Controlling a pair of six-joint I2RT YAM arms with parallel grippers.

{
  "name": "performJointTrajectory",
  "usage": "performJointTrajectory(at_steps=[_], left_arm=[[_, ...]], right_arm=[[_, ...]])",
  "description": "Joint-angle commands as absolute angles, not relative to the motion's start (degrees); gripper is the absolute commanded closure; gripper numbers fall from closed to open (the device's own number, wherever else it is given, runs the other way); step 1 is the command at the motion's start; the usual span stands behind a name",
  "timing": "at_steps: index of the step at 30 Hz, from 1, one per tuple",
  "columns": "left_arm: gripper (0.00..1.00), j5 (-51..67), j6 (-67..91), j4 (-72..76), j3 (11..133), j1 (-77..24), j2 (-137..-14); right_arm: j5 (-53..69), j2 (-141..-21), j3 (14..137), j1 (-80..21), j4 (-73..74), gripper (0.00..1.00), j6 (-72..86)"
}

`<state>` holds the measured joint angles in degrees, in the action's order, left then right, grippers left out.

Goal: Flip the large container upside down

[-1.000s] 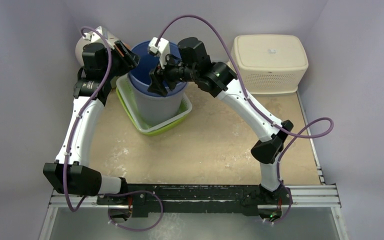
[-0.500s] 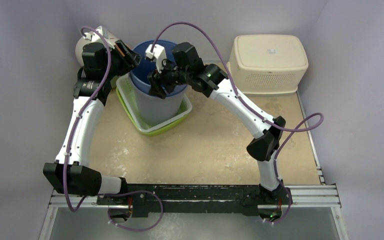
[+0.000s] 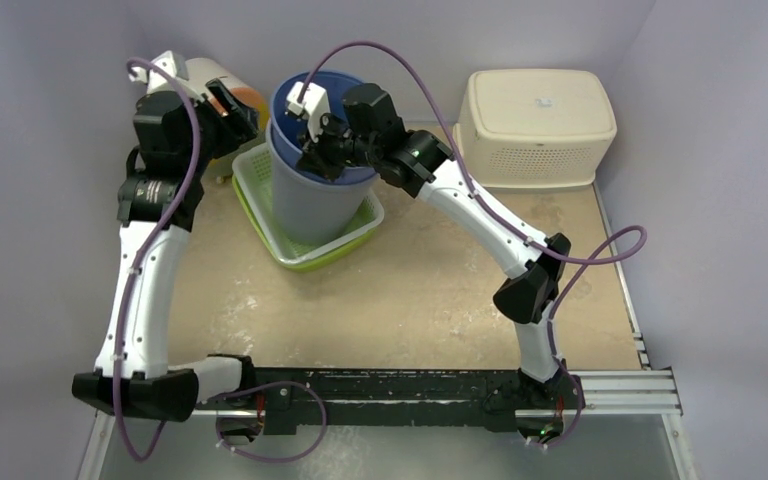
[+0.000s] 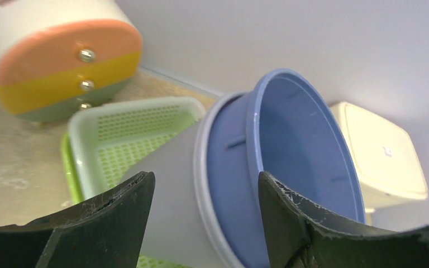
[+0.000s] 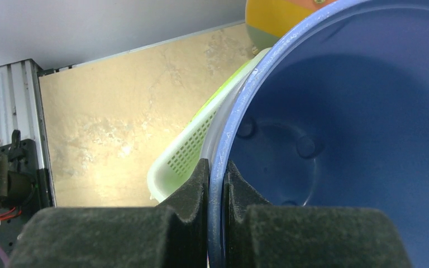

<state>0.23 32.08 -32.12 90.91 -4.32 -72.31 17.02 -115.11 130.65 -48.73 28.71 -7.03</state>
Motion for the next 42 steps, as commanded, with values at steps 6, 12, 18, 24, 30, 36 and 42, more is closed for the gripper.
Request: performJointTrajectory(at_steps=[6,12,18,24,30,36,42], left_arm=[[0.31,-9.9,30.0,-36.4,84.4,-4.3,-62.4],[0.3,-7.2,32.5,-32.4,81.8,-4.3,-62.5],[0.29,-3.9,38.1,-23.4,78.6,-4.3,-64.0],[0.28,0.0,43.5,-18.5,77.8,-4.3,-65.9],[0.27,2.2,46.3,-15.4,73.8,-4.4,-67.0],[0.26,3.8,46.8,-13.5,71.9,-4.7,-68.6],[0.26,4.8,48.5,-10.2,70.6,-4.9,-69.2]], right_arm=[[12.0,-109.1,132.9,-48.2,23.0,1.0,-4.8],[11.8,-107.6,134.2,-48.3,21.7,1.0,-7.0],[14.3,-106.9,131.8,-48.3,20.9,1.0,-4.6],[14.5,-106.4,130.3,-48.3,20.7,1.0,-4.5],[14.7,-106.4,130.4,-48.2,20.7,1.0,-4.7],[14.7,-106.3,130.3,-48.3,20.9,1.0,-4.7],[15.0,-106.5,130.6,-48.3,21.8,1.0,-5.1]])
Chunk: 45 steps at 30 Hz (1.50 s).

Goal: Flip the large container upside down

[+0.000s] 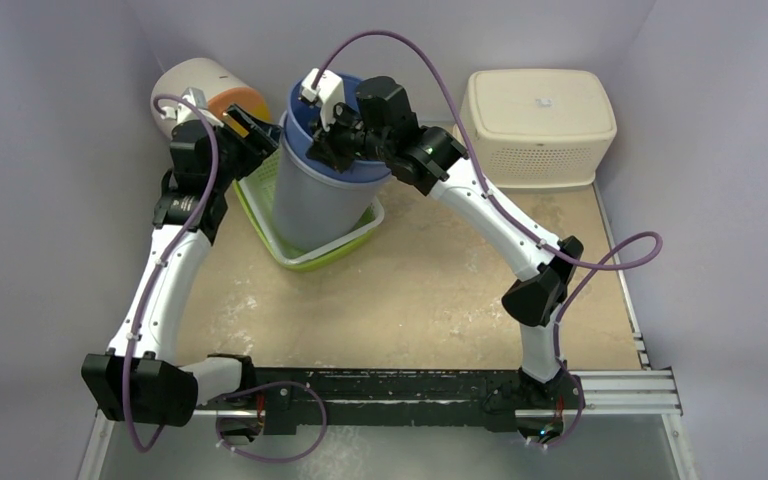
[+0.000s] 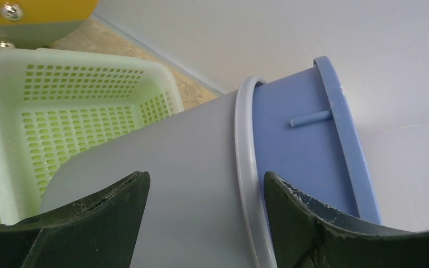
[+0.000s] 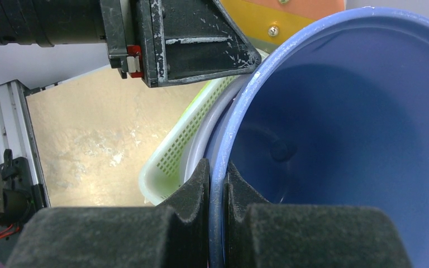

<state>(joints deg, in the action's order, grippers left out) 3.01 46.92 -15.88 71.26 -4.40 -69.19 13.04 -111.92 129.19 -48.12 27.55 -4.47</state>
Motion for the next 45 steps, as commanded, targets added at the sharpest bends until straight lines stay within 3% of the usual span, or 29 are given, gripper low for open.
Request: performJointTrajectory(at_steps=[1,7,11,14,28,35,45], left_arm=[[0.26,4.9,48.5,-10.2,70.7,-5.0,-69.3],[0.26,5.1,47.9,-10.8,69.1,-5.3,-69.5],[0.42,4.2,46.0,-12.2,66.7,-5.5,-69.7],[0.49,3.4,44.9,-12.6,64.0,-5.4,-69.6],[0.49,1.7,42.1,-13.4,58.4,-5.4,-69.5],[0.49,1.3,41.5,-14.0,56.9,-5.3,-68.9],[0.5,0.9,41.2,-13.9,52.5,-5.1,-67.2]], right_arm=[[15.0,-106.6,130.7,-48.2,22.1,1.0,-5.2],[15.1,-106.4,130.9,-48.2,22.1,1.0,-5.1],[14.4,-105.7,131.5,-48.2,21.0,1.0,-5.0],[13.2,-105.1,132.7,-48.3,20.5,1.0,-5.0],[-3.5,-92.2,124.4,-47.8,5.0,1.0,-9.7],[-3.4,-87.7,123.2,-46.4,-1.1,1.0,-10.0],[-1.2,-90.2,126.4,-45.1,-8.2,1.0,-9.6]])
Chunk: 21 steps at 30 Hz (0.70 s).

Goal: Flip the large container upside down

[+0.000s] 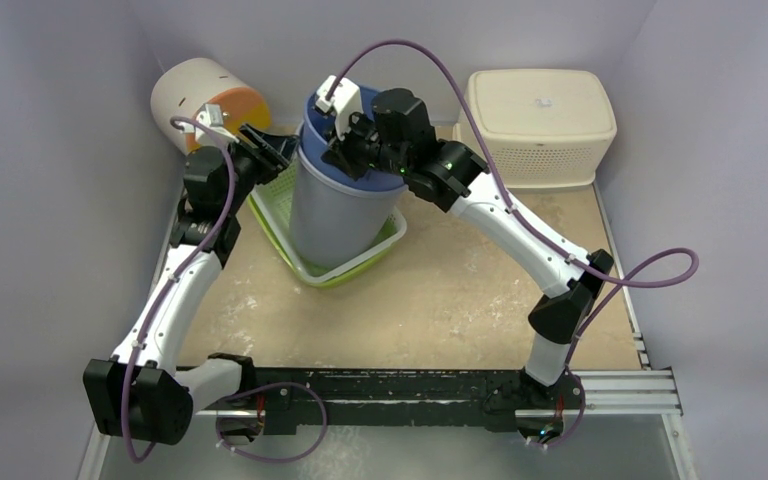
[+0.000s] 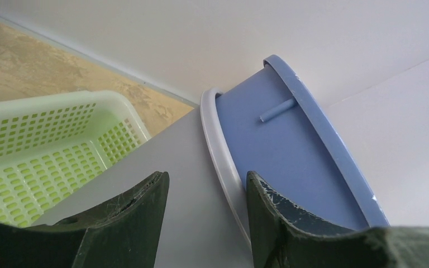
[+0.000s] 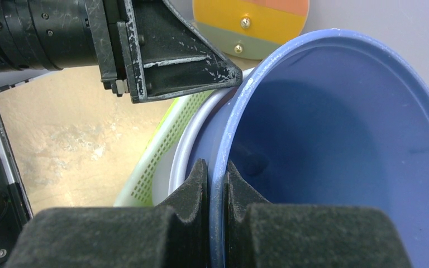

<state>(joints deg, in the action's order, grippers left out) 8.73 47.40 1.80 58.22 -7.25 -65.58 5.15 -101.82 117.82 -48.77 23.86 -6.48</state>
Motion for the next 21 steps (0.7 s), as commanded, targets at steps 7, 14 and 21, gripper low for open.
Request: performJointTrajectory(at_steps=[7,14,21], left_arm=[[0.5,0.6,40.5,-15.4,51.8,-5.1,-65.7],[0.49,0.2,39.6,-17.4,49.7,-4.7,-63.2],[0.49,0.1,39.4,-19.4,50.7,-4.4,-61.5]], right_arm=[[-2.1,-91.6,126.2,-43.0,-19.2,1.0,-8.5],[-3.0,-94.8,130.2,-38.4,-22.7,1.0,-6.5],[0.0,-95.9,129.6,-35.9,-21.1,1.0,-3.4]])
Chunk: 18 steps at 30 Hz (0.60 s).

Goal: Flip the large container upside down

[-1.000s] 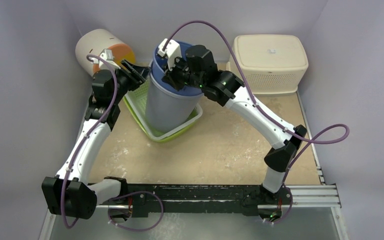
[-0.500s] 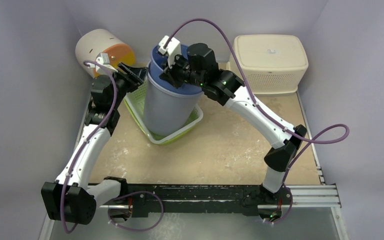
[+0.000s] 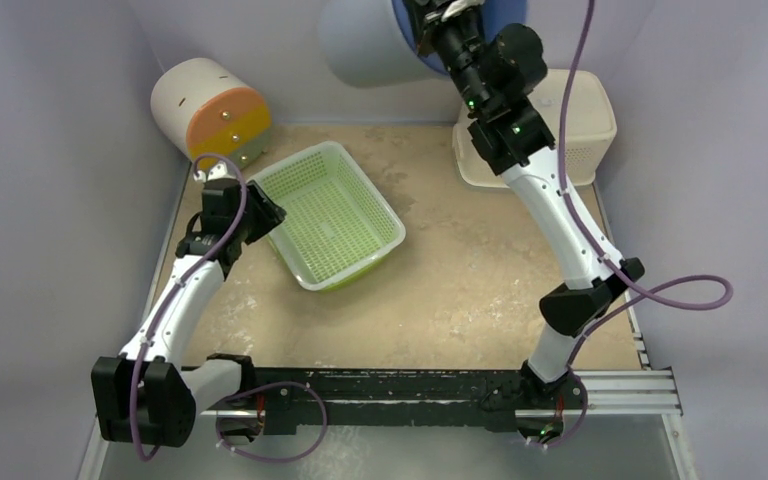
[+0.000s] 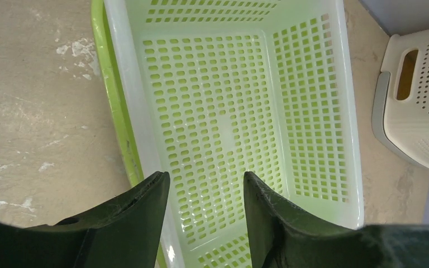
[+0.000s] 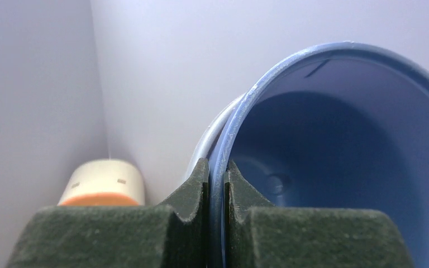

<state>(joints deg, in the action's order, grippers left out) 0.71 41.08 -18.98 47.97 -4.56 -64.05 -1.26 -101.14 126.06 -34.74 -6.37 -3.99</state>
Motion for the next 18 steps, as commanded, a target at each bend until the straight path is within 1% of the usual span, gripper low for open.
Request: performJointTrajectory(at_steps=[1,4,5,6,7,14,18], left_arm=[[0.48,0.2,39.3,-20.0,51.8,-4.4,-61.4],[0.42,0.4,38.7,-22.1,55.8,-4.4,-61.0],[0.39,0.4,38.7,-22.6,57.2,-4.4,-61.0],[0.34,0.8,38.9,-22.7,58.4,-4.3,-61.0],[0.31,1.3,39.6,-22.5,59.8,-4.3,-61.1],[0.3,9.8,47.6,-14.3,67.3,-4.4,-63.2],[0.29,10.9,51.8,-10.5,71.9,-4.4,-63.0]], right_arm=[[0.0,-96.0,129.1,-35.9,-20.8,1.0,-3.4],[0.4,-95.8,127.0,-35.9,-19.9,1.0,-3.5],[0.7,-95.8,126.4,-35.9,-19.6,1.0,-3.5],[1.0,-95.8,126.0,-35.9,-19.1,1.0,-3.4],[1.4,-95.8,125.6,-35.9,-18.6,1.0,-3.2],[3.3,-94.8,121.2,-35.9,-18.3,1.0,0.7],[7.4,-94.8,119.2,-36.0,-17.1,1.0,3.4]])
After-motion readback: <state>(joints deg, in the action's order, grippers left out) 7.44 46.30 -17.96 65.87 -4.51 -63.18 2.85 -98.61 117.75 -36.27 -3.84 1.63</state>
